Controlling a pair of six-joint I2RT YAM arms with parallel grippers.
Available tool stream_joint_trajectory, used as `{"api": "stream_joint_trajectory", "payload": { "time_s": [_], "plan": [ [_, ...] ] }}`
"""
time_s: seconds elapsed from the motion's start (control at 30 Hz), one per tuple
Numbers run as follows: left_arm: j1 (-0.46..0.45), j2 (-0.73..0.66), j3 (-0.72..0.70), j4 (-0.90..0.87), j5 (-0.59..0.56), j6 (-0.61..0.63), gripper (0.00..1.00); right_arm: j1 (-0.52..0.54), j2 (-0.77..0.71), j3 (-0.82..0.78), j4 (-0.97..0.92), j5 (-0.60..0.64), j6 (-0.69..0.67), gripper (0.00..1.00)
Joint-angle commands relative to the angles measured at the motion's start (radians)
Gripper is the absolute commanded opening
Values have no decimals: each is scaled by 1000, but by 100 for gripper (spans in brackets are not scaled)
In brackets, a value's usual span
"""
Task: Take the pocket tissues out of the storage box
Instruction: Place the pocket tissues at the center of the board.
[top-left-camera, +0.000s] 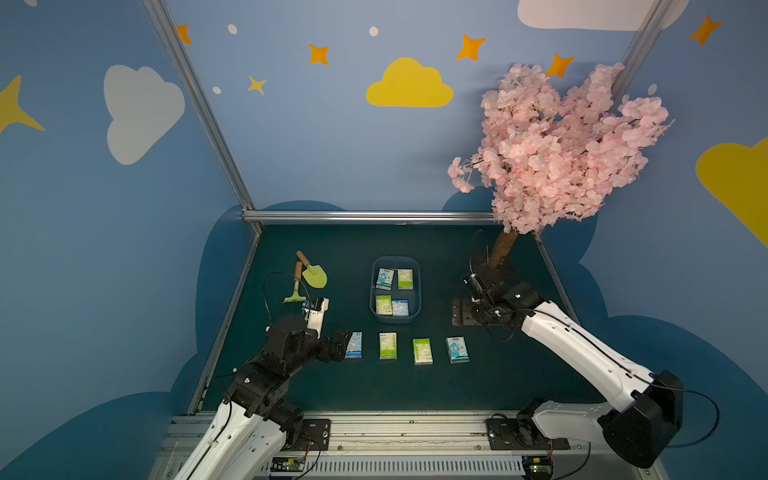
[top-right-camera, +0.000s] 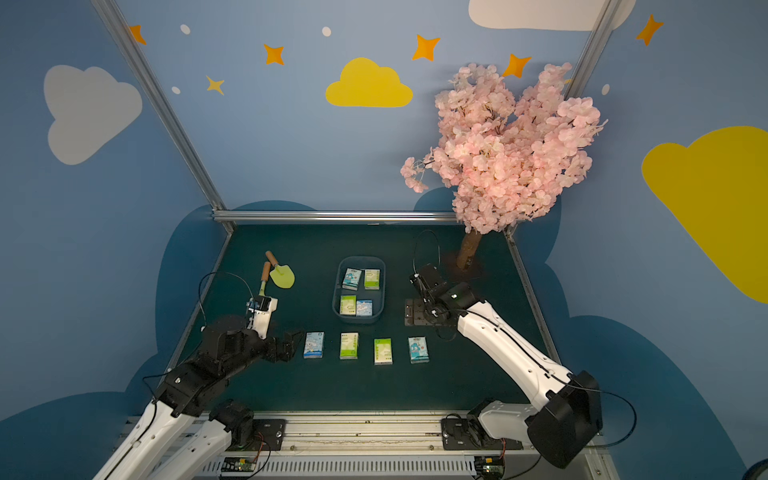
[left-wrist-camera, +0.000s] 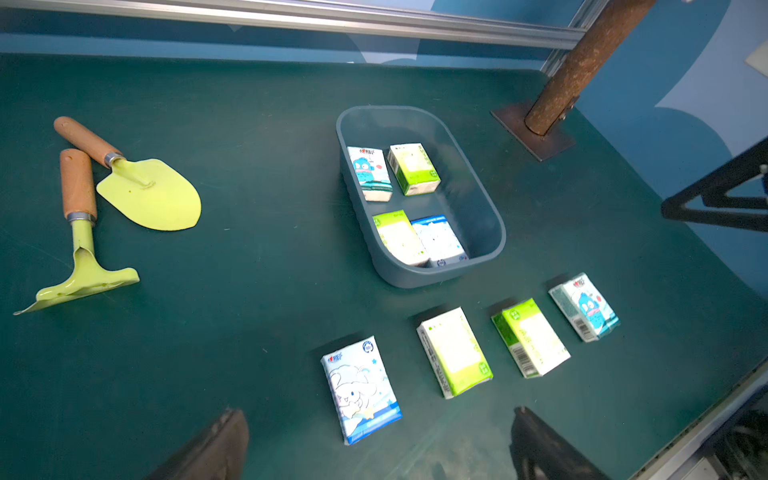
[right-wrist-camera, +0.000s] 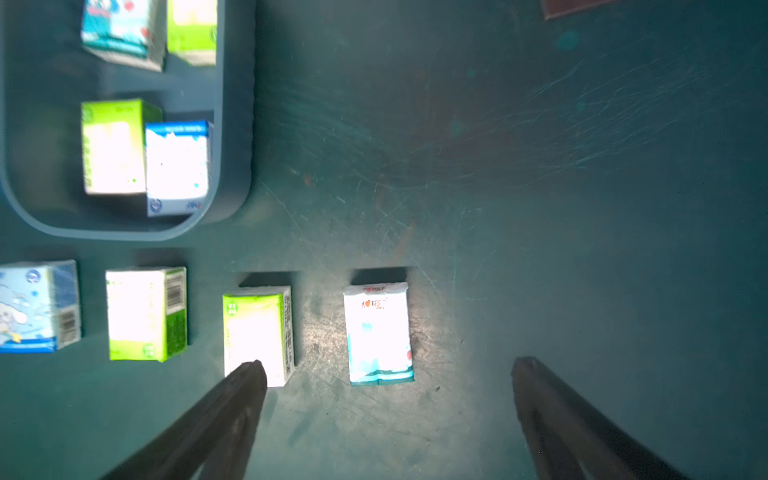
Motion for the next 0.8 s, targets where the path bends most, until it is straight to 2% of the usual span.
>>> {"api": "stream_joint_trajectory", "payload": {
  "time_s": [0.0, 0.2, 0.37, 0.6, 0.77],
  "plan": [
    [5, 85, 71, 56, -7, -71, 100, -26, -55, 7, -23, 34, -6, 98],
    [4, 300, 211, 57, 9, -73, 100, -68, -180, -72, 53, 51, 13, 98],
    [5, 514, 403, -46, -4, -98, 100, -113, -281, -136, 108, 23, 28, 98],
    [-1, 780, 647, -154, 50, -122, 100, -164, -360, -168, 119, 1, 17, 98],
    [-26, 963, 830, -256, 31, -108, 95, -184, -394, -182, 119, 1, 20, 98]
  ]
}}
